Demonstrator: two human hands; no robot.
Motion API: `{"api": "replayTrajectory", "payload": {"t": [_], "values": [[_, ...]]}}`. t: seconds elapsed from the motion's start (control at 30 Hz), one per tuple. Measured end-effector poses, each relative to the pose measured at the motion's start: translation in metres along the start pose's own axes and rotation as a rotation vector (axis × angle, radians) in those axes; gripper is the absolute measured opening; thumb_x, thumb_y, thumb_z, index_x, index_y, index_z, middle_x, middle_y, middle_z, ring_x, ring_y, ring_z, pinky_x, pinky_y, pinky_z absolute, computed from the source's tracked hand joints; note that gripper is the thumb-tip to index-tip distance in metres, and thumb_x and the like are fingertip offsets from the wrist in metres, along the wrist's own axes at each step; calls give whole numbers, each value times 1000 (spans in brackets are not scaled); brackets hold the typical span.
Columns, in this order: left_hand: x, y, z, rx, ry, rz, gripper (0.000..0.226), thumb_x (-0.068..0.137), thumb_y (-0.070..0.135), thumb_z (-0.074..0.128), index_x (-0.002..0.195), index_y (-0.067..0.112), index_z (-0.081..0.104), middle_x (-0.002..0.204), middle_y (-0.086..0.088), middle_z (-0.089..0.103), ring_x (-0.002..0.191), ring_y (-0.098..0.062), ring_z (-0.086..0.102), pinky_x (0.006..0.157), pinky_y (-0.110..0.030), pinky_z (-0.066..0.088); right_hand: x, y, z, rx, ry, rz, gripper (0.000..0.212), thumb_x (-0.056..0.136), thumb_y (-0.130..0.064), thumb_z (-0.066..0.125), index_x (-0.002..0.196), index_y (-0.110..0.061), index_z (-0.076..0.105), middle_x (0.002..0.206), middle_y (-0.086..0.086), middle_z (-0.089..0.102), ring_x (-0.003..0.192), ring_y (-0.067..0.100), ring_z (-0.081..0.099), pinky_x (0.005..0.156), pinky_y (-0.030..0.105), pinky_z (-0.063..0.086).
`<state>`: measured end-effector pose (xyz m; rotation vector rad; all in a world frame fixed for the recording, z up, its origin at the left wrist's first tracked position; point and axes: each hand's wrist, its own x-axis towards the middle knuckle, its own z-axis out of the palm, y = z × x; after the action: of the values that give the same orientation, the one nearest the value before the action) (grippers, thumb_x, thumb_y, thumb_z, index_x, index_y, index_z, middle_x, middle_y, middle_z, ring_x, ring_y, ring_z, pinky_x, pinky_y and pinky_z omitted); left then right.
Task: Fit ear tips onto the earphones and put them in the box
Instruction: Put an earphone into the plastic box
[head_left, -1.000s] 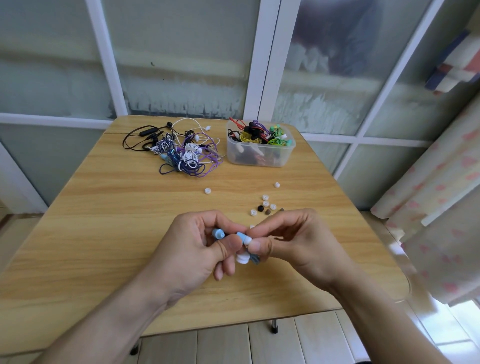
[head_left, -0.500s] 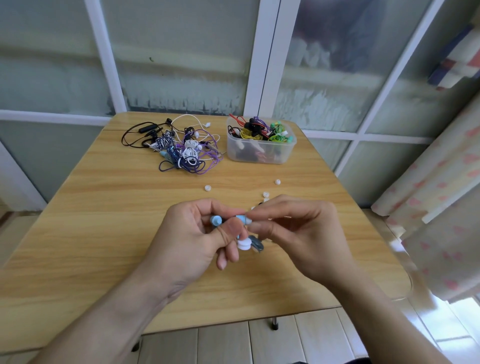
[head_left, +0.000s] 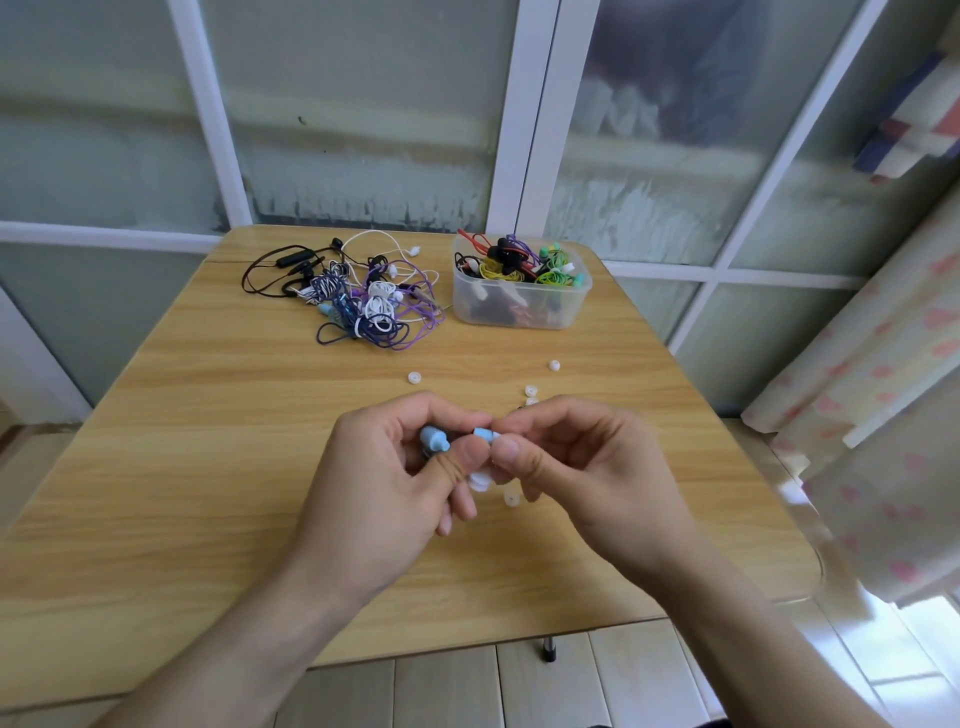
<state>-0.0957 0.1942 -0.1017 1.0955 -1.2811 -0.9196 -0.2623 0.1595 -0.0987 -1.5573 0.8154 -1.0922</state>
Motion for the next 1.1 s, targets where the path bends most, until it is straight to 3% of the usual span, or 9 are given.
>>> {"api": "replayTrajectory", "payload": {"t": [0.2, 0.3, 0.37, 0.43, 0.57, 0.67, 0.73, 0.83, 1.1], "values": [[3, -1, -3, -65, 15, -10, 16, 84, 12, 70, 100, 9, 66, 71, -15, 69, 52, -33, 60, 50, -31, 51, 8, -1, -13, -113, 99, 11, 21, 79, -25, 74, 97, -17, 73, 86, 4, 75, 74, 14, 66, 60, 29, 51], [6, -2, -8, -91, 49, -47, 19, 82, 17, 71, 99, 10, 68, 75, -16, 70, 60, -37, 63, 57, -37, 54, 14, 3, -43, -498, 222, 53, 8, 88, -23, 71, 95, -25, 74, 86, -8, 74, 78, 3, 66, 67, 21, 50], [8, -4, -12, -123, 74, -83, 17, 85, 10, 71, 101, 7, 67, 78, -18, 70, 63, -34, 65, 64, -42, 55, 16, 9, -59, -823, 162, 149, 9, 89, -25, 68, 91, -33, 73, 84, -16, 71, 80, -3, 63, 65, 10, 43], [10, -5, -15, -161, 91, -119, 16, 88, 2, 63, 103, 3, 63, 83, -21, 70, 65, -31, 66, 65, -40, 56, 16, 14, -66, -973, 41, 260, 9, 89, -29, 68, 94, -35, 73, 85, -19, 67, 80, -7, 59, 61, 5, 40], [13, -5, -16, -243, 69, -183, 21, 88, -5, 60, 108, -3, 58, 90, -24, 66, 69, -30, 65, 61, -31, 56, 17, 18, -64, -1028, -69, 261, 12, 85, -36, 71, 97, -33, 73, 87, -15, 62, 80, -2, 57, 63, 6, 40], [12, -4, -17, -281, 35, -213, 32, 78, 6, 59, 109, -4, 58, 93, -25, 66, 73, -33, 67, 65, -34, 57, 17, 17, -60, -1047, -90, 236, 10, 84, -38, 72, 93, -36, 73, 88, -14, 59, 79, -1, 55, 61, 8, 38], [12, -5, -17, -233, 33, -207, 20, 90, 0, 53, 108, -2, 58, 95, -24, 68, 72, -31, 69, 66, -32, 58, 17, 17, -59, -1028, -82, 204, 9, 84, -37, 71, 93, -36, 73, 88, -14, 60, 79, -1, 55, 63, 8, 39], [10, -9, -17, -77, 28, -170, 24, 98, -6, 40, 109, 4, 59, 94, -15, 71, 71, -26, 70, 65, -26, 58, 18, 17, -54, -1007, -74, 175, 8, 88, -34, 68, 95, -36, 72, 89, -14, 61, 80, 1, 55, 64, 8, 39], [7, -6, -16, 58, 13, -151, 16, 94, 8, 55, 100, 17, 68, 87, -3, 73, 67, -22, 68, 52, -24, 49, 21, 19, -46, -1005, -75, 169, 5, 87, -25, 69, 84, -27, 72, 79, -13, 61, 77, -6, 51, 64, 5, 39]]}}
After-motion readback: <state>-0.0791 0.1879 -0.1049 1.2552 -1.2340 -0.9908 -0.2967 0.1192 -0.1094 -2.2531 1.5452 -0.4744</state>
